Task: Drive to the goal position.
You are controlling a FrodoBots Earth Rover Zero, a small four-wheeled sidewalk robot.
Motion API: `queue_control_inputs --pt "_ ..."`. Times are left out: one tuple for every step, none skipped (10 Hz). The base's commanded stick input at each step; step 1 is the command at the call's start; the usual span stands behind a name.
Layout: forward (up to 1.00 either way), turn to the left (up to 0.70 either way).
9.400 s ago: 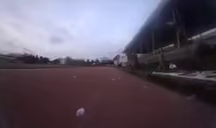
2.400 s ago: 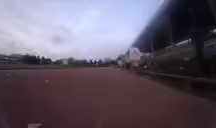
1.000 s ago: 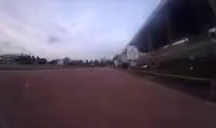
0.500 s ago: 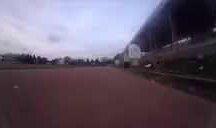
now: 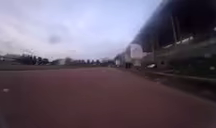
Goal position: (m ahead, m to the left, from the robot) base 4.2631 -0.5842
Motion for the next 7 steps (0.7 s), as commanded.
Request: queue_control_inputs --pt "0.7 -0.2" --pt "0.7 -0.04" --pt "0.7 0.0" --pt "0.7 0.0" --pt "0.7 0.0" --pt "0.7 0.0" --pt "0.7 0.0"
